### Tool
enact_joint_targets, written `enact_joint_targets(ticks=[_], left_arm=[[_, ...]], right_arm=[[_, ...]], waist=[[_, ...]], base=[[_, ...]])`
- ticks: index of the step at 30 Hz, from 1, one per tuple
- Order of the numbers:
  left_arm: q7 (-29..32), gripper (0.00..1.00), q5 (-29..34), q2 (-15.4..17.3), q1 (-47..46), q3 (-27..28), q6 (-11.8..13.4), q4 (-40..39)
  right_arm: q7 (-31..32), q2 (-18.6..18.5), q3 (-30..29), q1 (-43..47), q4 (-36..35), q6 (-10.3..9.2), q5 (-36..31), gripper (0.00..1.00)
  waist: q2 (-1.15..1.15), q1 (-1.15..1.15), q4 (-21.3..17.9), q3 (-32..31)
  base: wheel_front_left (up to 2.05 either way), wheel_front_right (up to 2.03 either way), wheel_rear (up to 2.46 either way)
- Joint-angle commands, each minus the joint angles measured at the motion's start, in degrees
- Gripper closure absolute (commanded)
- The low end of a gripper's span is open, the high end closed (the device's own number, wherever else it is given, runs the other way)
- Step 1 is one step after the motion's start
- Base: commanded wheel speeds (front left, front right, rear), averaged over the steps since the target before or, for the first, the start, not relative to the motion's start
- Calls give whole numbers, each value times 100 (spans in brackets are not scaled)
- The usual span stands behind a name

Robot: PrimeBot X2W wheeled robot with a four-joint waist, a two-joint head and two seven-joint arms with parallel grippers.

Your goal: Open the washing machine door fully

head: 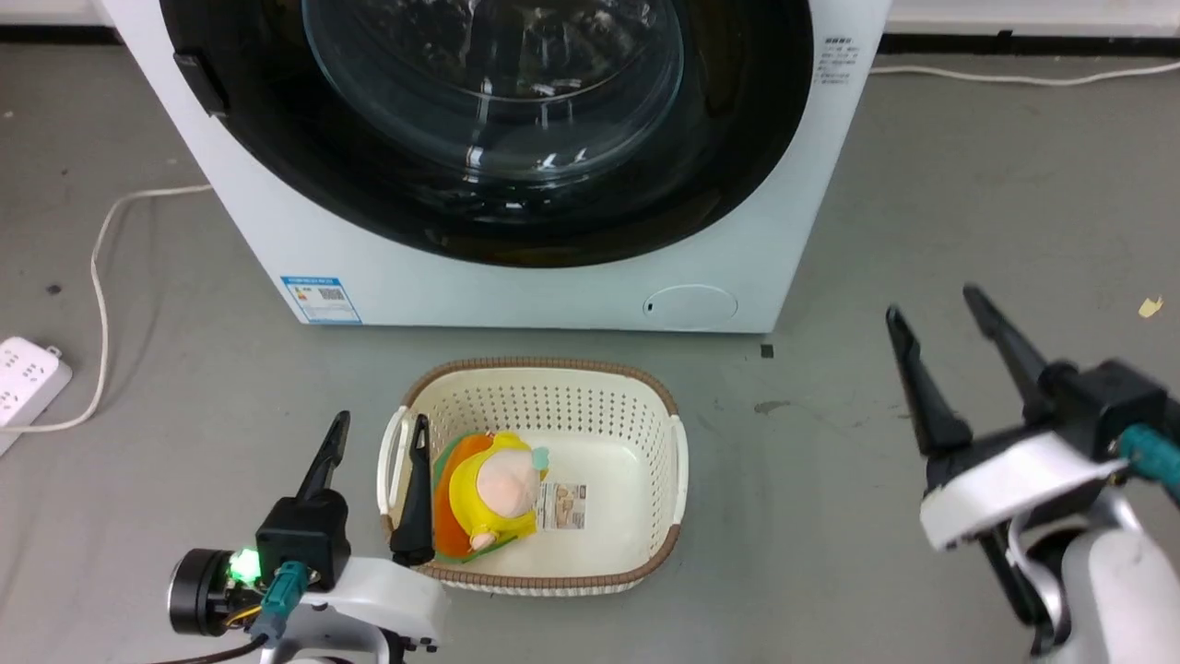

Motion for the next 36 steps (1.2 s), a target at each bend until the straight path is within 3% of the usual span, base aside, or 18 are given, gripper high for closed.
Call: enact_joint_targets(ticks=[1,7,8,10,25,36], left_arm=[[-74,0,-37,4,-100,-40,37,-38],[-146,0,-60,4,-186,-111,60,-40],[-158,0,-65,4,-201,-126,64,-41],[-182,0,-74,4,-228,-154,78,-45],[-361,0,-176,5,-408,-339,171,-143],[-493,0,-217,6,-598,-516,224,-176]], right_arm=[[39,-52,13,-206,20,-2,104,0],[110,-79,-28,-645,117,-2,358,0],[127,-76,-40,-714,139,-2,409,27],[161,-73,-76,-843,190,-2,506,100],[866,265,-943,-1972,881,-3,2071,100],[1387,342,-1845,-3353,1907,-3,2600,100]], waist=[[0,-1,23,47],[0,-1,99,179],[0,-1,117,198],[0,-1,156,236],[0,-1,457,605],[0,-1,605,940]], base=[[0,0,0],[0,0,0],[0,0,0],[0,0,0],[0,0,0],[0,0,0]])
